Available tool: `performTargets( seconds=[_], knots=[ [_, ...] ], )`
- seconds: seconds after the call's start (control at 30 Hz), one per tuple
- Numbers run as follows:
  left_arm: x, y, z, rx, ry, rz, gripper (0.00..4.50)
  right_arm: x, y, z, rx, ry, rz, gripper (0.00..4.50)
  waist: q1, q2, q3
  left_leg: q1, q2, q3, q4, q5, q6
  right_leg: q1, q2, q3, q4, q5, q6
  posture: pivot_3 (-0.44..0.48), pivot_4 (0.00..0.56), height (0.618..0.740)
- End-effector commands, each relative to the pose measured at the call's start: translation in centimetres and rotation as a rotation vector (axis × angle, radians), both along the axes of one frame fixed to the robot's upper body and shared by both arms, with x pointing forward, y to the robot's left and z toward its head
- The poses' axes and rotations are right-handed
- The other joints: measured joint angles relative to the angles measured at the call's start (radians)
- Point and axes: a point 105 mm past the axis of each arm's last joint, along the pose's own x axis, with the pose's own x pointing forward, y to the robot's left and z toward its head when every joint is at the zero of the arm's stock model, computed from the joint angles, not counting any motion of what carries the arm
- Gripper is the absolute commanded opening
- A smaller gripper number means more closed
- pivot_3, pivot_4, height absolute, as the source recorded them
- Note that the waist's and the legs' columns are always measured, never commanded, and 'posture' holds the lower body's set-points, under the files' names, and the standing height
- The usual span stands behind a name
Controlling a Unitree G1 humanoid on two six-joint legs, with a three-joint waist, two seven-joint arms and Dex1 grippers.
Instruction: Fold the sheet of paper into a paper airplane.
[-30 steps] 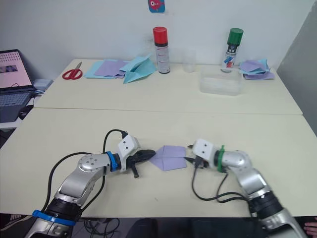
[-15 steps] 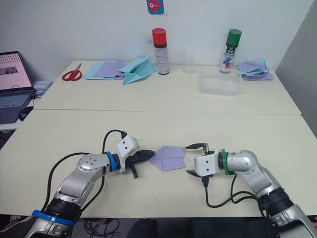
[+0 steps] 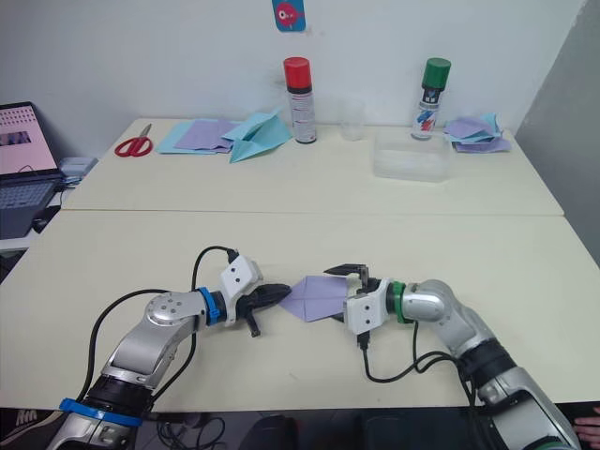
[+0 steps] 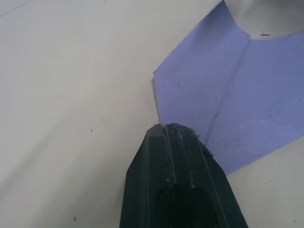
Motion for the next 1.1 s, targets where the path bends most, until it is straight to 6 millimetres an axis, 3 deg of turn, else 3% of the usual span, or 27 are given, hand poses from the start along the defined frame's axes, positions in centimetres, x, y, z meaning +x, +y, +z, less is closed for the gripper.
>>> performTargets(
  seconds=[0.03, 0.4, 0.53, 0.7, 0.8, 0.9, 1.0, 1.1],
  knots=[
    [-1.4, -0.1, -3.2, 0.055, 0.124, -0.02, 0.0, 0.7, -0.3, -1.2, -0.044, -0.022, -0.02, 4.48, 0.0, 0.0, -0.001, 0.0, 0.0, 0.0, 0.0, 0.0, 0.0, 0.0, 0.0, 0.0, 0.0, 0.0, 0.0, 0.0, 0.15, 0.74],
    [-1.8, 0.3, -3.4, 0.06, 0.13, -0.017, 0.0, 0.4, -0.7, -1.5, -0.028, 0.001, -0.021, 4.48, 0.0, 0.0, -0.003, 0.001, 0.0, 0.0, 0.0, 0.0, 0.0, 0.001, 0.0, 0.001, 0.0, 0.0, 0.0, 0.0, 0.15, 0.74],
    [-1.9, 0.4, -3.4, 0.061, 0.131, -0.017, 0.0, -0.4, -2.0, -1.4, 0.021, 0.212, -0.073, 4.48, 0.001, 0.0, -0.004, -0.001, 0.0, 0.0, 0.0, 0.0, 0.0, 0.001, 0.0, 0.001, -0.001, 0.0, 0.0, 0.0, 0.15, 0.74],
    [-1.9, 0.4, -3.4, 0.063, 0.13, -0.018, 0.0, -0.7, -5.4, 0.5, 0.011, 0.362, -0.166, 4.48, 0.004, 0.002, -0.004, -0.002, 0.0, 0.0, 0.0, 0.0, 0.0, 0.0, -0.001, 0.0, -0.002, -0.001, 0.0, 0.0, 0.15, 0.74],
    [-1.9, 0.4, -3.5, 0.064, 0.13, -0.02, 0.0, -1.2, -6.1, 1.3, 0.067, 0.54, -0.231, 4.48, 0.004, 0.002, -0.004, -0.002, 0.0, 0.0, 0.0, 0.0, 0.0, 0.0, -0.001, -0.001, -0.002, -0.001, 0.0, 0.0, 0.15, 0.74],
    [-1.9, 0.3, -3.5, 0.061, 0.13, -0.023, 0.0, -1.5, -5.5, 2.7, 0.252, 0.96, -0.354, 4.48, 0.001, 0.005, -0.004, -0.002, 0.001, -0.001, 0.0, 0.0, 0.0, -0.001, 0.0, -0.001, -0.001, -0.001, 0.0, 0.0, 0.15, 0.74],
    [-1.8, 0.2, -3.6, 0.06, 0.127, -0.026, 0.0, 0.9, -4.7, 3.1, 0.392, 1.169, -0.543, 4.48, -0.001, 0.005, -0.005, -0.002, 0.001, -0.001, 0.0, 0.0, 0.0, 0.0, 0.0, -0.001, 0.001, 0.0, -0.001, 0.0, 0.15, 0.74],
    [-1.7, 0.1, -3.5, 0.061, 0.123, -0.026, 0.0, 1.7, -3.7, 2.8, 0.409, 1.284, -0.639, 4.48, 0.001, 0.005, -0.005, -0.002, 0.001, -0.001, 0.0, 0.0, 0.0, -0.001, 0.0, -0.001, 0.0, 0.001, -0.001, 0.0, 0.15, 0.74]
  ],
)
